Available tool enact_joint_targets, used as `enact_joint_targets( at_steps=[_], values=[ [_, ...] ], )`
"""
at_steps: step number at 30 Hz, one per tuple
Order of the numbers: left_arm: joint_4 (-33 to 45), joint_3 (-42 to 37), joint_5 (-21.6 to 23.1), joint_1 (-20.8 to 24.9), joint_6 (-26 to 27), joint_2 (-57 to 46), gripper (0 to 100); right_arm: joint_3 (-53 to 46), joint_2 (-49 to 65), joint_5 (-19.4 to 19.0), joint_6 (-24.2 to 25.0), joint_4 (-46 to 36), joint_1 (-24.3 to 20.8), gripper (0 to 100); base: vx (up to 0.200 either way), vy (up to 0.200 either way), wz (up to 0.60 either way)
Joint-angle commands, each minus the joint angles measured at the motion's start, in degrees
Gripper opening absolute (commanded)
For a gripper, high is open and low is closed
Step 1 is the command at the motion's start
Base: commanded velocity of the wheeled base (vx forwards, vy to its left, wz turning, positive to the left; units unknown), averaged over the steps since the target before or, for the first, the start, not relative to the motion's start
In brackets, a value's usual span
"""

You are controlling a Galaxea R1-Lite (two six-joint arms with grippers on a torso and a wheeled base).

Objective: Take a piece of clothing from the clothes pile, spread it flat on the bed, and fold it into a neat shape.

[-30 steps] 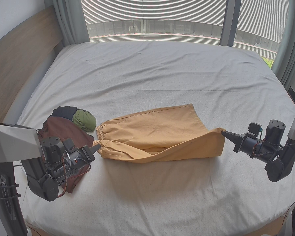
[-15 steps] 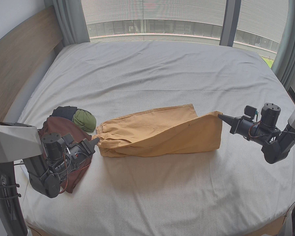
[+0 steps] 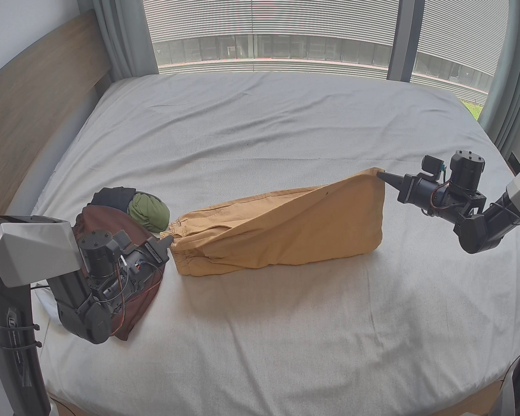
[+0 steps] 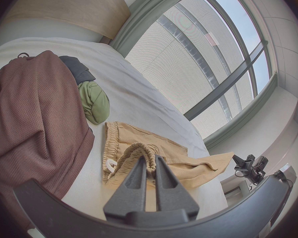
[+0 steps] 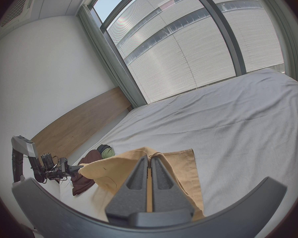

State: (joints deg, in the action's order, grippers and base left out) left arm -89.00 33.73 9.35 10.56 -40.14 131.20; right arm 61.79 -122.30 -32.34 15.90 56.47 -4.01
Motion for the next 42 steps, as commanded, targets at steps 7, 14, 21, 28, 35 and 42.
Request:
enact_joint_targets(
  at_steps=[7,14,21,28,35,42],
  values=[
    [0.06,3.18,-2.14,-0.01,-2.66,1.52,0,11.77,-4.88,0.00,0.01,-6.81,-0.21,0,0.000,0.000,0.00],
    [0.06,4.59,-3.29,-0.19,-2.66,3.01,0,17.40,-7.08,0.00,0.01,-10.32,-0.47,0,0.000,0.000,0.00],
    [0.06,6.35,-4.87,-0.36,-2.92,4.68,0,21.79,-9.72,0.00,0.01,-13.93,-0.82,0,0.000,0.000,0.00],
    [0.06,7.75,-5.40,-0.54,-3.80,5.30,0,26.18,-14.20,1.67,0.01,-14.28,-0.91,0,0.000,0.000,0.00],
    [0.06,10.74,-8.47,-0.36,-3.71,7.58,0,30.75,-17.71,3.25,0.01,-14.37,-1.17,0,0.000,0.000,0.00],
    [0.06,12.59,-8.65,-0.71,-3.71,9.52,0,32.25,-19.47,3.78,0.01,-14.54,-1.97,0,0.000,0.000,0.00]
  ],
)
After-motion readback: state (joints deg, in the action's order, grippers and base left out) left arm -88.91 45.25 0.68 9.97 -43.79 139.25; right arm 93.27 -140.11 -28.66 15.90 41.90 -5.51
